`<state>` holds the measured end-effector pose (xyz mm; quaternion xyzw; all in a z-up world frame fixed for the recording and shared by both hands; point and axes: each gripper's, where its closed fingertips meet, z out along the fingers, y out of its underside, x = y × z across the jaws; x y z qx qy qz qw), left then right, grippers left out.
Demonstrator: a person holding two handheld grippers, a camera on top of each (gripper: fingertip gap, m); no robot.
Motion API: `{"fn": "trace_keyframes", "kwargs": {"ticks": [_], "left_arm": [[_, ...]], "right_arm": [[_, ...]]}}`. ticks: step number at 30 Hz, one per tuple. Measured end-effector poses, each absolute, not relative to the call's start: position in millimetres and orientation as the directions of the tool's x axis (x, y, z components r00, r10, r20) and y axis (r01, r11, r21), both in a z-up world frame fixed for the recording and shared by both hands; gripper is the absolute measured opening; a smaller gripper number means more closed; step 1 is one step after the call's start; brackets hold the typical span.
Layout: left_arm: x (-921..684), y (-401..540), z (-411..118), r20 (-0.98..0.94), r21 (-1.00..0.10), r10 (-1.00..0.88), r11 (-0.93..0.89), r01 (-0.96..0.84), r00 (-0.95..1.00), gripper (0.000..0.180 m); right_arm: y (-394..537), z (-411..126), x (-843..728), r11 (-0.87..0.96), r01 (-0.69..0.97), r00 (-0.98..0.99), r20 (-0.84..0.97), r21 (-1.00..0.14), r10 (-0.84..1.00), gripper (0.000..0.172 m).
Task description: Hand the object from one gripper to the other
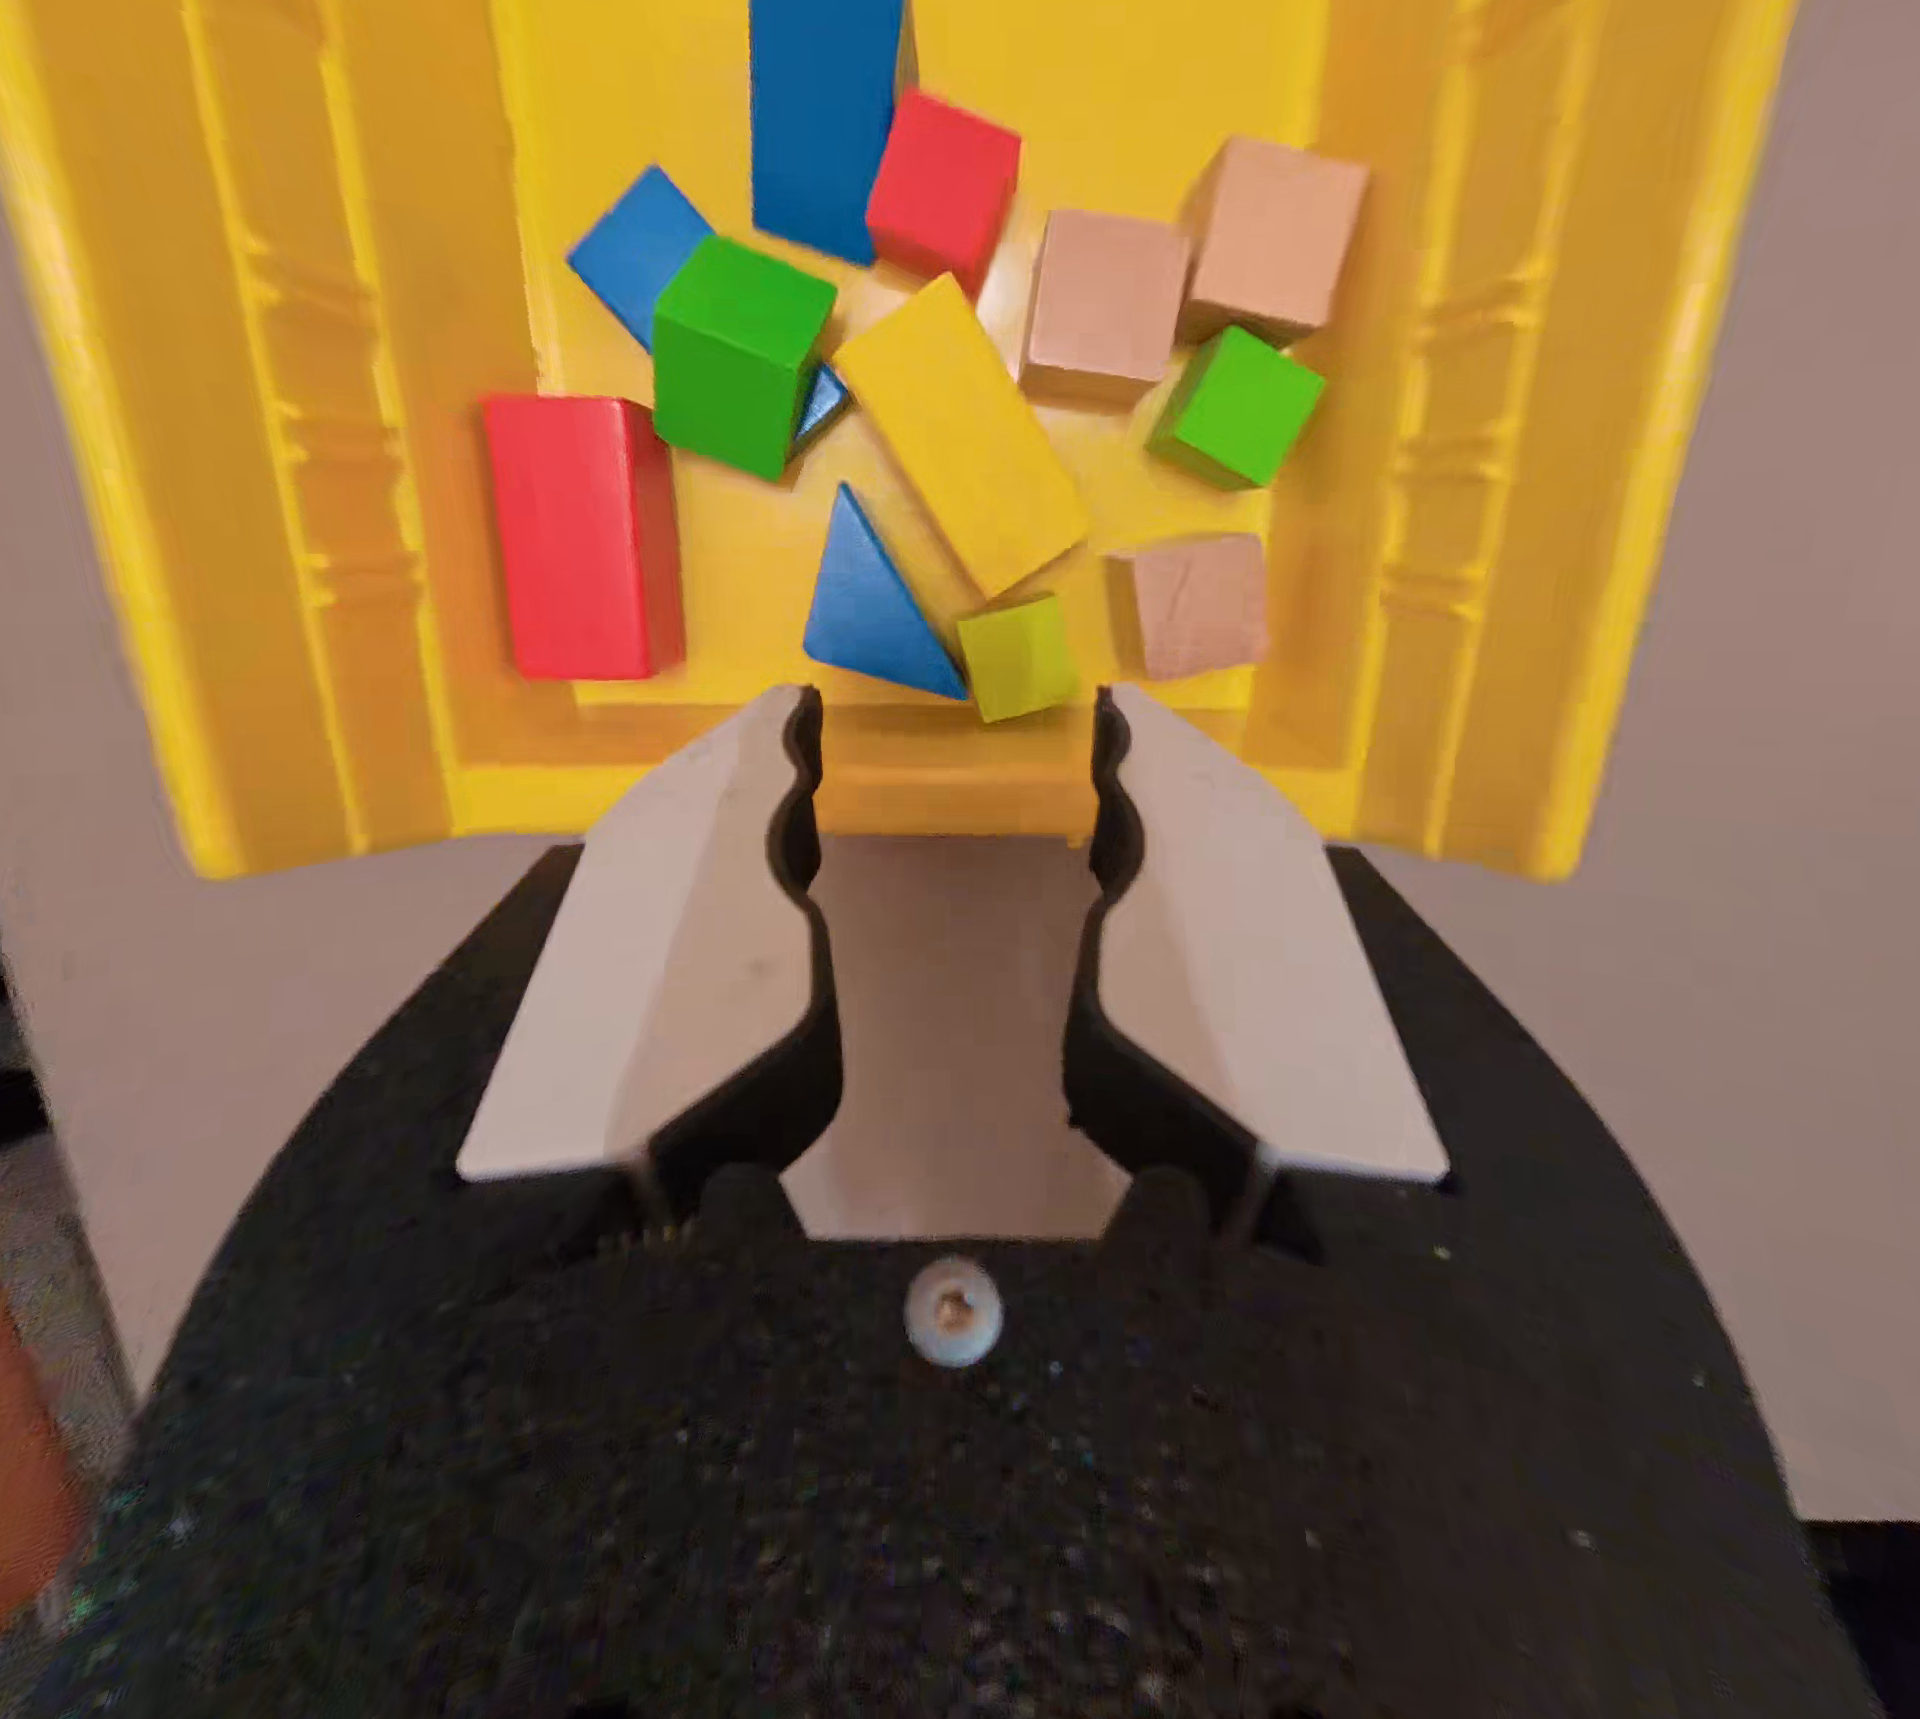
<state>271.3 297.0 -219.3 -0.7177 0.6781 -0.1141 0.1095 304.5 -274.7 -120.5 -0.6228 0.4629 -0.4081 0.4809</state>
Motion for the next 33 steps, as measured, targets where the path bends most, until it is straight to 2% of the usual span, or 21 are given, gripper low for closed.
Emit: {"fn": "trace_keyframes", "kwargs": {"ticks": [1,6,19,23,30,33], "left_arm": [[273.7,295.3,-227.8,0.036,-0.278,-0.996,-0.087,-0.957,0.080,0.049],[290.9,282.7,-249.8,0.155,-0.200,-0.967,-0.230,-0.952,0.201,0.050],[304.9,283.1,-271.9,0.109,-0.182,-0.919,-0.394,-0.901,0.380,0.047],[305.6,290.0,-279.0,0.030,-0.177,-0.926,-0.375,-0.910,0.376,0.035],[304.7,291.2,-280.2,0.021,-0.187,-0.968,-0.248,-0.951,0.249,0.033],[302.0,291.4,-269.2,0.032,-0.235,-0.987,-0.160,-0.959,0.157,0.033]], "right_arm": [[-273.1,-121.0,304.7,-0.112,-0.185,0.240,0.065,-0.976,-0.969,0.096],[-263.5,-121.9,304.1,-0.109,-0.189,0.269,0.055,-0.976,-0.961,0.096],[-256.5,-127.9,305.7,-0.087,-0.211,0.307,0.019,-0.974,-0.952,0.095],[-254.1,-122.8,303.3,-0.097,-0.200,0.310,0.031,-0.975,-0.950,0.095],[-237.5,-120.4,301.0,-0.102,-0.194,0.353,0.028,-0.976,-0.935,0.095],[-221.9,-116.7,296.8,-0.083,-0.186,0.409,0.000,-0.979,-0.913,0.092]]}}
